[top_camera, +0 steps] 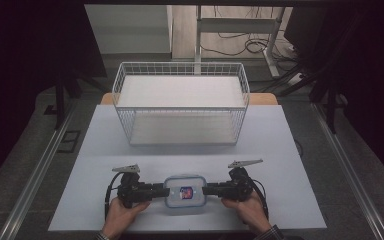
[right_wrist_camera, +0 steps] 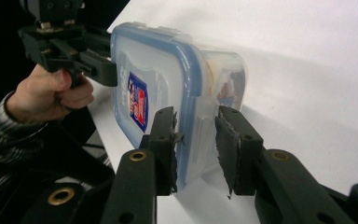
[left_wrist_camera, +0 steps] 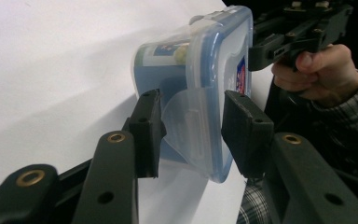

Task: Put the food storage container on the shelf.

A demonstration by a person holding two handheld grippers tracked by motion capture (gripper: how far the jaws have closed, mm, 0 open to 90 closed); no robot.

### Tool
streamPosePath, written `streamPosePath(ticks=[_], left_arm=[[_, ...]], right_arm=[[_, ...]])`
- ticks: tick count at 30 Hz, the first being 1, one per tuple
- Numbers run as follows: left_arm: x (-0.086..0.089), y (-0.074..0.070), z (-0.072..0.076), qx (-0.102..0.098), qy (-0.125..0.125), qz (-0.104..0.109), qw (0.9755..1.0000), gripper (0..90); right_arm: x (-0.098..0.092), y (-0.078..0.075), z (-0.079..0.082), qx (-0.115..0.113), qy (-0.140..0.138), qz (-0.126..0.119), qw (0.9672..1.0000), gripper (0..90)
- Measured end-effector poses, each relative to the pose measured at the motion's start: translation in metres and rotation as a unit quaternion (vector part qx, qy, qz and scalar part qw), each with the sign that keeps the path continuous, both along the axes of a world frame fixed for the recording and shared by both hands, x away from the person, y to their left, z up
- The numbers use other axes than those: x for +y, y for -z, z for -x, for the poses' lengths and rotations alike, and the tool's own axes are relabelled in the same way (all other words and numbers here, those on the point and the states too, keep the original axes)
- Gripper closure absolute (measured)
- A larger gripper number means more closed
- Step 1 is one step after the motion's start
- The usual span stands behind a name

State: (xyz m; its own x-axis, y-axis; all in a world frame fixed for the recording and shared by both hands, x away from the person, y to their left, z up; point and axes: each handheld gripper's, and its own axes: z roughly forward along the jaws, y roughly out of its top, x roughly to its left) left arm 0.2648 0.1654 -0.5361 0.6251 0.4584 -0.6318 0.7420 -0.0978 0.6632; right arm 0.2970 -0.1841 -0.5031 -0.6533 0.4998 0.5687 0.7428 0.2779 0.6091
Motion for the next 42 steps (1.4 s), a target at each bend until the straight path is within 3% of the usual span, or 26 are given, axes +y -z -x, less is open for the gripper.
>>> streamPosePath(ticks=[5, 8, 15, 27, 39, 40, 42], left_arm=[[0.001, -0.002, -0.004, -0.003, -0.008, 0.007, 0.9999, 58.8], [0.001, -0.007, -0.006, -0.016, -0.010, 0.014, 0.9997, 58.8], [0.002, -0.020, -0.011, -0.029, -0.007, 0.010, 0.9995, 58.8], [0.011, -0.061, -0.027, -0.049, -0.010, 0.012, 0.9987, 58.8], [0.018, -0.113, -0.058, -0.070, -0.015, 0.008, 0.9974, 58.8], [0.019, -0.122, -0.063, -0.074, -0.016, 0.004, 0.9971, 58.8], [0.019, -0.126, -0.065, -0.075, -0.016, 0.002, 0.9970, 58.8]], right_arm=[[0.002, -0.005, 0.000, -0.015, 0.009, 0.005, 0.9998, 68.3], [0.002, -0.011, 0.000, -0.028, 0.019, -0.003, 0.9994, 68.4], [0.002, -0.021, -0.001, -0.045, 0.021, -0.007, 0.9988, 68.5], [0.011, -0.061, -0.014, -0.083, 0.020, -0.011, 0.9963, 68.3], [0.018, -0.107, -0.042, -0.105, 0.028, -0.020, 0.9938, 68.6], [0.020, -0.115, -0.047, -0.108, 0.029, -0.021, 0.9935, 68.6], [0.020, -0.118, -0.050, -0.110, 0.029, -0.022, 0.9933, 68.5]])
